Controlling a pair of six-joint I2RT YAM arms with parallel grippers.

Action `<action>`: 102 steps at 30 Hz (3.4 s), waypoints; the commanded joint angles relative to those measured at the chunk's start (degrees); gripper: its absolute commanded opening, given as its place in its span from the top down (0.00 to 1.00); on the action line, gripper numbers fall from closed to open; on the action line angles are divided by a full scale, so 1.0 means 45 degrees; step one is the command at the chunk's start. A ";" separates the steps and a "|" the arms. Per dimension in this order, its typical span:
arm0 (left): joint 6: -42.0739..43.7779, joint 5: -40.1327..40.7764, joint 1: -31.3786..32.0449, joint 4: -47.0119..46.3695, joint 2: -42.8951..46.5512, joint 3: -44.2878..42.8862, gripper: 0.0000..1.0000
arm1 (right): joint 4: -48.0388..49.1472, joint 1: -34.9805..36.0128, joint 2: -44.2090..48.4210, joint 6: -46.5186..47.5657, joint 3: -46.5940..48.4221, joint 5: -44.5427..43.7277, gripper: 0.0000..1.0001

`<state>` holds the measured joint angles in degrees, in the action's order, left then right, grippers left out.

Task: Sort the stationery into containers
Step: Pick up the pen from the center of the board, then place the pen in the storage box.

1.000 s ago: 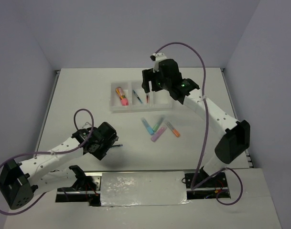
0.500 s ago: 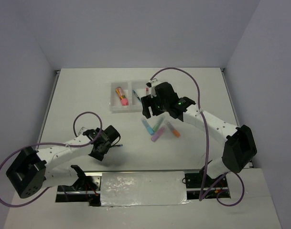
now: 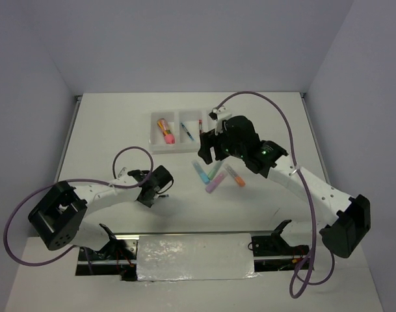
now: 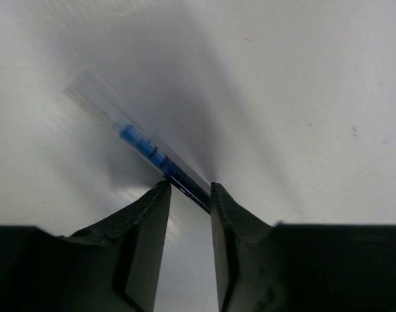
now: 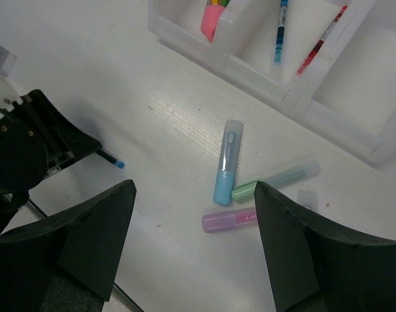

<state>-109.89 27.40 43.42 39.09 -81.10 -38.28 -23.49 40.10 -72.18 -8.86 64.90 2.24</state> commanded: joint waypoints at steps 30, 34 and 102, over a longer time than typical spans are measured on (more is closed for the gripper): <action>0.7192 0.0940 0.1952 0.0978 -0.1392 -0.1901 1.00 | -0.0464 -0.0043 0.4693 -0.0198 -0.1494 0.0928 0.14; 0.7231 0.2092 0.2479 0.2230 -0.1236 -0.2761 1.00 | -0.0621 -0.0238 0.4596 -0.0160 -0.1416 0.0811 0.14; 1.6646 -0.1498 -0.1447 -0.1032 -0.0816 -0.8978 0.01 | 0.0296 -0.3500 -0.2294 -0.0258 -0.3545 -0.0830 0.15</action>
<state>-32.45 21.58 35.31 30.00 -92.88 -83.44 -26.48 24.82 -80.40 -11.90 47.22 -0.69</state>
